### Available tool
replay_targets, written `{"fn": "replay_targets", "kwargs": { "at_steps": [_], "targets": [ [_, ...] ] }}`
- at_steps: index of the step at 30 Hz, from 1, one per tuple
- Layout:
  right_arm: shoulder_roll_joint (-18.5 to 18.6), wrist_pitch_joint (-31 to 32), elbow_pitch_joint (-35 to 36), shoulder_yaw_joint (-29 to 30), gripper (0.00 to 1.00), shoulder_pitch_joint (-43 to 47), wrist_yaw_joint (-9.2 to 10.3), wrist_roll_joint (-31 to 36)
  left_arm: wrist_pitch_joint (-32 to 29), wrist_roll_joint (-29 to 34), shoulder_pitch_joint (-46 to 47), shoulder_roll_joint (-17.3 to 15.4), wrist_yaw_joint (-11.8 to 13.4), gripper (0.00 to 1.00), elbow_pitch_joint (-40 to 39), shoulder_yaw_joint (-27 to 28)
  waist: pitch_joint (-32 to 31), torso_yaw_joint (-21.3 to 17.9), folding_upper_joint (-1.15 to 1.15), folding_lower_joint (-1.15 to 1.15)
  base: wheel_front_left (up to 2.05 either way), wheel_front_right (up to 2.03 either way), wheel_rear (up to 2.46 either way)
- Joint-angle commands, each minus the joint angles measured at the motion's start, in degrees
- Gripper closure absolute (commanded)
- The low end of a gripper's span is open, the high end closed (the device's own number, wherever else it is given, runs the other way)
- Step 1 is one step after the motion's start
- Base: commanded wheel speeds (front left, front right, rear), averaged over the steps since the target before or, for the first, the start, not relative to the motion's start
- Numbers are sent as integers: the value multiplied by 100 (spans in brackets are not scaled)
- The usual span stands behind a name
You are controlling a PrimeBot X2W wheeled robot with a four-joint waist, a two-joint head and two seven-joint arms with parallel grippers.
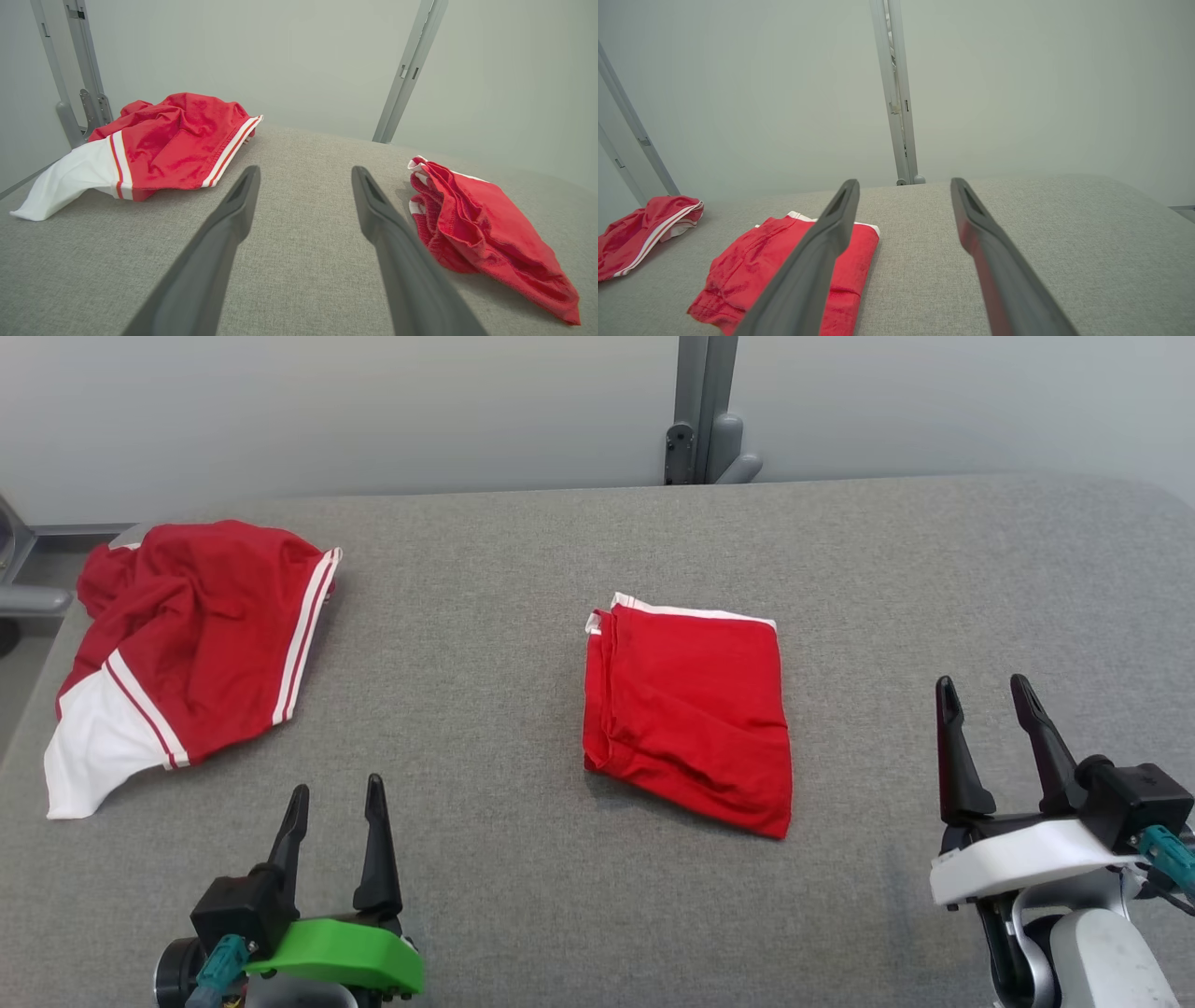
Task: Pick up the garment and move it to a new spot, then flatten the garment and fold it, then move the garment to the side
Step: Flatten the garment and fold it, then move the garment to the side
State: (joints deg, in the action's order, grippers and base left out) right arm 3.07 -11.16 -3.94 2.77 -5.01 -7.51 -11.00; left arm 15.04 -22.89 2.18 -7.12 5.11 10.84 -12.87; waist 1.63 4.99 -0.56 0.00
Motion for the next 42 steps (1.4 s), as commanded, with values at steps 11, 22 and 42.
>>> {"fn": "replay_targets", "kwargs": {
  "at_steps": [11, 22, 42],
  "targets": [
    [-16, 97, 306, 6, 0, 399, 4, -331, 19, 137, -151, -57, -2, 0, 68, -52, -165, -48, 56, 0, 0, 0, 0],
    [-16, 52, 226, 9, 0, 403, 4, -395, 20, 139, -135, -77, -18, 0, 42, -75, -182, 20, 56, 0, 0, 0, 0],
    [30, 371, -1013, 332, 0, -446, 4, -72, 20, 207, 138, -1, -41, 0, -88, -226, 159, 613, 56, 0, 0, 0, 0]
  ]
}}
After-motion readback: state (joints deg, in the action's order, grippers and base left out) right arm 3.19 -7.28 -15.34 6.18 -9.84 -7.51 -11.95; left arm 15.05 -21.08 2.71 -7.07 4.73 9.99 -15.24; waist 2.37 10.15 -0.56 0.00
